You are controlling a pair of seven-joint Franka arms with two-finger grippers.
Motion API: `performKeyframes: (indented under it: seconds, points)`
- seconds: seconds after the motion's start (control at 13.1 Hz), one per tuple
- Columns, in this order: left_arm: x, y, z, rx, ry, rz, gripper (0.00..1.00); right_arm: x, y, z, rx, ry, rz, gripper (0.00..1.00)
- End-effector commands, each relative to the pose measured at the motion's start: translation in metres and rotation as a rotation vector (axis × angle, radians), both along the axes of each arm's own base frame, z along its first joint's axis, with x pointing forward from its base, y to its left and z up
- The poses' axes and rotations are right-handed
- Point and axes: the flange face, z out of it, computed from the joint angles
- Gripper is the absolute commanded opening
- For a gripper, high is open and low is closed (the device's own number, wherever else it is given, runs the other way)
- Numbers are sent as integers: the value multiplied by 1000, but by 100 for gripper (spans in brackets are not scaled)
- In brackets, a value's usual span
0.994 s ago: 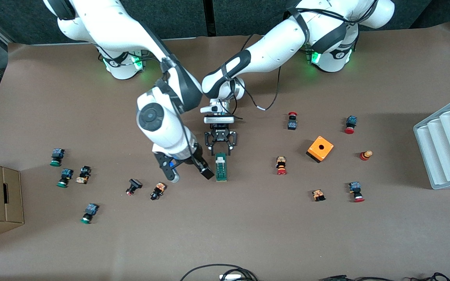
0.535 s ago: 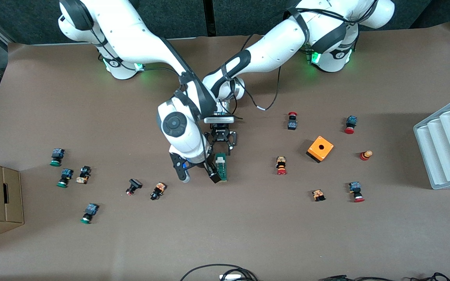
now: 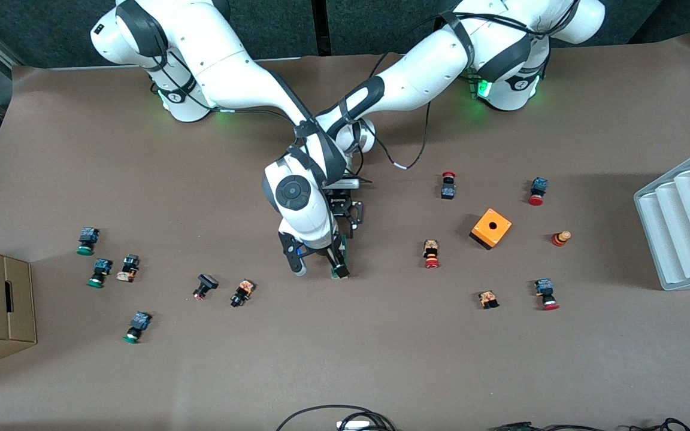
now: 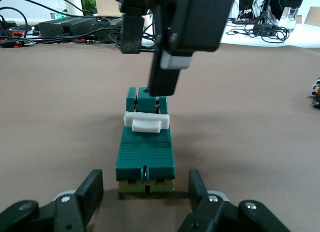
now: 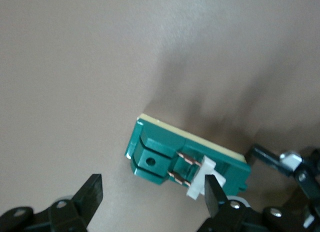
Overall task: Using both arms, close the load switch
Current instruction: 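Push the white toggle with the right gripper toward the switch end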
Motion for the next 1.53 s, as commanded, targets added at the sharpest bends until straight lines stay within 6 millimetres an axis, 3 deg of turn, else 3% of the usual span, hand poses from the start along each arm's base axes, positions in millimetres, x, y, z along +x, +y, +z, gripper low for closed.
performKeyframes:
  seconds: [0.0, 0.23, 0.61, 0.99, 1.45]
  points:
    - [-4, -1, -6, -10, -16, 2, 77, -8, 9, -3, 21, 20, -67, 88]
    - [-3, -1, -5, -10, -22, 6, 77, -20, 12, -9, 9, 39, -71, 88]
    - [-3, 0, -6, -9, -23, 7, 78, -30, -6, -7, -6, 67, -77, 88]
    - [-3, 0, -6, -10, -25, 9, 78, -20, -10, -11, 13, 11, -86, 87]
    - [9, 4, -5, -7, -35, 20, 78, -27, -7, -22, 11, -1, -88, 87]
